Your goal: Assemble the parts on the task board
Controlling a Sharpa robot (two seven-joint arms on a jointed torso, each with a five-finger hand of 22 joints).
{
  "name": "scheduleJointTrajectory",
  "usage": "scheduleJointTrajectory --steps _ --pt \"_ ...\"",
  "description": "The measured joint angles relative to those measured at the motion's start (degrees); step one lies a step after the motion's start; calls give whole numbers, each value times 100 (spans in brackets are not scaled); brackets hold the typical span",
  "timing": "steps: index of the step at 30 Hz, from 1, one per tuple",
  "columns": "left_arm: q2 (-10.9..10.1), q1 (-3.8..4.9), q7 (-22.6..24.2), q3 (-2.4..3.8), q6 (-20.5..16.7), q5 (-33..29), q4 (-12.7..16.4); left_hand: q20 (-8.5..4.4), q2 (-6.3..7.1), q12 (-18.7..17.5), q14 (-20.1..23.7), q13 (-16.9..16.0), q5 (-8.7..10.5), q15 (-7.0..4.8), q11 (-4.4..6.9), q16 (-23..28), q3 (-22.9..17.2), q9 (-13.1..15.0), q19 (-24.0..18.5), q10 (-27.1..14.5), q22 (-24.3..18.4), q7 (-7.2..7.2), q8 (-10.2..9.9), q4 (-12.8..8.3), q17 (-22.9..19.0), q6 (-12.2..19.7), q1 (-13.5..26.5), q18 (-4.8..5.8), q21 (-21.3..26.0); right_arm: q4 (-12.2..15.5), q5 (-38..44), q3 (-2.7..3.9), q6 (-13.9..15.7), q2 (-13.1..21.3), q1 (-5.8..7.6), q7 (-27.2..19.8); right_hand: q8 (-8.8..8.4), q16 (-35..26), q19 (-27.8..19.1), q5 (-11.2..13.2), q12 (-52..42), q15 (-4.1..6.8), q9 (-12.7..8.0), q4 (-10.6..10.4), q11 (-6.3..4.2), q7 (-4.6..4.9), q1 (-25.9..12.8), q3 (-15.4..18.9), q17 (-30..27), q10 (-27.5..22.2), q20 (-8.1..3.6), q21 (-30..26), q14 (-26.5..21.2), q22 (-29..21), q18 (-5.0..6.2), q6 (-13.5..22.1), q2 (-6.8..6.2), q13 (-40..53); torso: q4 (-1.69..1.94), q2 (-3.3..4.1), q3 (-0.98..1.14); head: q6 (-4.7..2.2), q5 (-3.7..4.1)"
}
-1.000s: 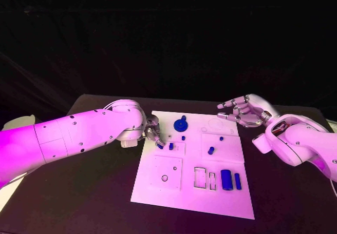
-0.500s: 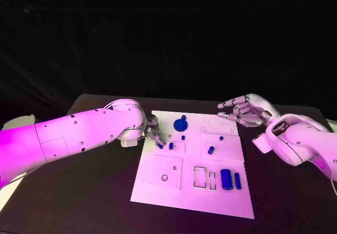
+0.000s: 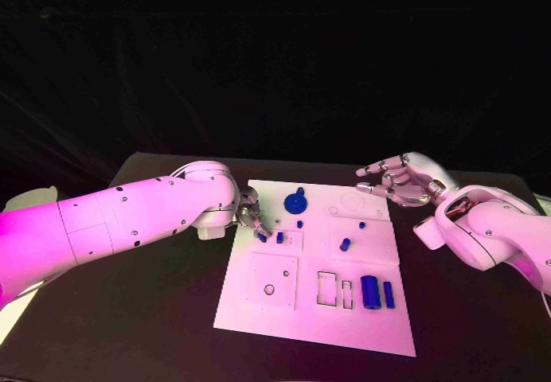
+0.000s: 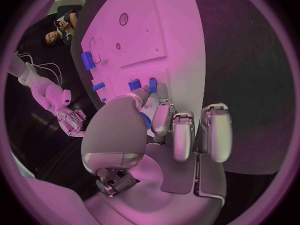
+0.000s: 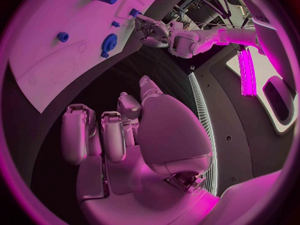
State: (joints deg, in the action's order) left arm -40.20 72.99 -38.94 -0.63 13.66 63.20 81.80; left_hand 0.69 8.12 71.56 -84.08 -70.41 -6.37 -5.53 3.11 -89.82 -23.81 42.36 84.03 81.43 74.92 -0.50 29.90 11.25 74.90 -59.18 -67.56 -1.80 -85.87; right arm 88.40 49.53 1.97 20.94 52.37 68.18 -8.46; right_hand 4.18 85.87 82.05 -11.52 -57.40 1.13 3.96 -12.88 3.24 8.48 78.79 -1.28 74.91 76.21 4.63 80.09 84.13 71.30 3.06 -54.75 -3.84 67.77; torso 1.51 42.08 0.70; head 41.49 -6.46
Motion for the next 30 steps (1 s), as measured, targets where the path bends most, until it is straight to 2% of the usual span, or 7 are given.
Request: scheduleJointTrajectory --steps 12,30 --pt "8 -3 -18 -3 -2 5 -14 0 -43 67 0 -61 0 0 17 0 110 12 0 58 0 10 16 110 0 -51 124 0 -61 2 -1 0 -5 7 1 0 0 0 0 0 22 0 0 0 0 0 0 32 0 0 0 0 0 -7 0 0 0 -14 0 1 0 11 8" --pt "17 -10 -40 -8 19 11 -36 0 24 163 22 -161 0 -21 37 0 271 46 0 119 -1 31 52 272 4 -112 327 0 -112 3 -4 0 -14 13 0 1 0 0 0 0 22 0 0 0 0 0 0 32 3 0 0 0 0 -7 0 0 0 -14 0 -1 0 21 15"
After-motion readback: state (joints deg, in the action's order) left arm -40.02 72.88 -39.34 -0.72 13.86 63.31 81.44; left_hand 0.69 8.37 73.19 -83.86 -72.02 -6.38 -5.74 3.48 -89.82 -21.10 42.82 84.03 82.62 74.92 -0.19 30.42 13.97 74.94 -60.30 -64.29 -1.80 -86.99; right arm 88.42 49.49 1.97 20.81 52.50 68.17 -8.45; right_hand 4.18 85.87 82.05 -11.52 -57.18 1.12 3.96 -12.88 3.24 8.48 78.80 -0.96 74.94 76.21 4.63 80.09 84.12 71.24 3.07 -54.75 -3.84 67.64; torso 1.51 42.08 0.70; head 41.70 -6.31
